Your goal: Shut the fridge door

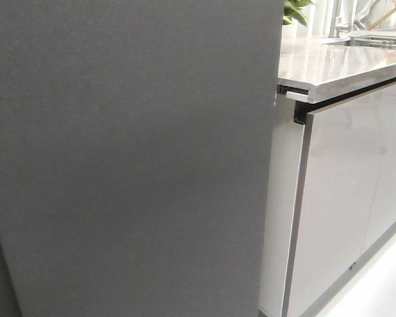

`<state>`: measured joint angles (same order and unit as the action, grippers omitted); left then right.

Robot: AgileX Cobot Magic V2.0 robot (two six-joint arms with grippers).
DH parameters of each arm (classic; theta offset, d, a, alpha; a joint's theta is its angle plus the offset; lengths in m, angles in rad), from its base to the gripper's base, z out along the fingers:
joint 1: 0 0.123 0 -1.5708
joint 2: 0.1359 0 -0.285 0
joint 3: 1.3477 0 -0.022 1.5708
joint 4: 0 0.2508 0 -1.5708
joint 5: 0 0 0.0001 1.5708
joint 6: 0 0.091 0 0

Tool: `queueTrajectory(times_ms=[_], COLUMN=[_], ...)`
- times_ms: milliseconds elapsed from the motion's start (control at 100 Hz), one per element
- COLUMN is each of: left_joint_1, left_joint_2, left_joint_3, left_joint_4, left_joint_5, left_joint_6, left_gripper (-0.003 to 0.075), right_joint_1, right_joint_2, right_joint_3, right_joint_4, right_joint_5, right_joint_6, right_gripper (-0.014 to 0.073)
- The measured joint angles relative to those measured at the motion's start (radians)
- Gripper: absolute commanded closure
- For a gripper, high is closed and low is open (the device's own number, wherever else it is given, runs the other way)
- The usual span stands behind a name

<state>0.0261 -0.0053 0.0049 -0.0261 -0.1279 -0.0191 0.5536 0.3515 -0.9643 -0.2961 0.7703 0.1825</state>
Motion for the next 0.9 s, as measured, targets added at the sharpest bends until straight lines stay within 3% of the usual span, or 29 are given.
queueTrajectory(times_ms=[390, 590, 899], left_joint_1=[0.000, 0.000, 0.000], left_joint_2=[0.000, 0.000, 0.000], left_joint_3=[0.000, 0.000, 0.000], left_joint_4=[0.000, 0.000, 0.000], left_joint_5=[0.000, 0.000, 0.000], left_joint_6=[0.000, 0.000, 0.000], left_gripper=[0.0740, 0.0740, 0.0740], right_joint_1=[-0.407, -0.579, -0.644], right_joint_2=[-0.163, -0.262, -0.360], right_joint_3=[0.403, 0.606, 0.914], right_joint_4=[0.028, 0.070, 0.075], right_joint_5=[-0.309, -0.384, -0.614], right_joint_6=[0.000, 0.003, 0.003], right_gripper=[0.0638, 0.0638, 0.0638])
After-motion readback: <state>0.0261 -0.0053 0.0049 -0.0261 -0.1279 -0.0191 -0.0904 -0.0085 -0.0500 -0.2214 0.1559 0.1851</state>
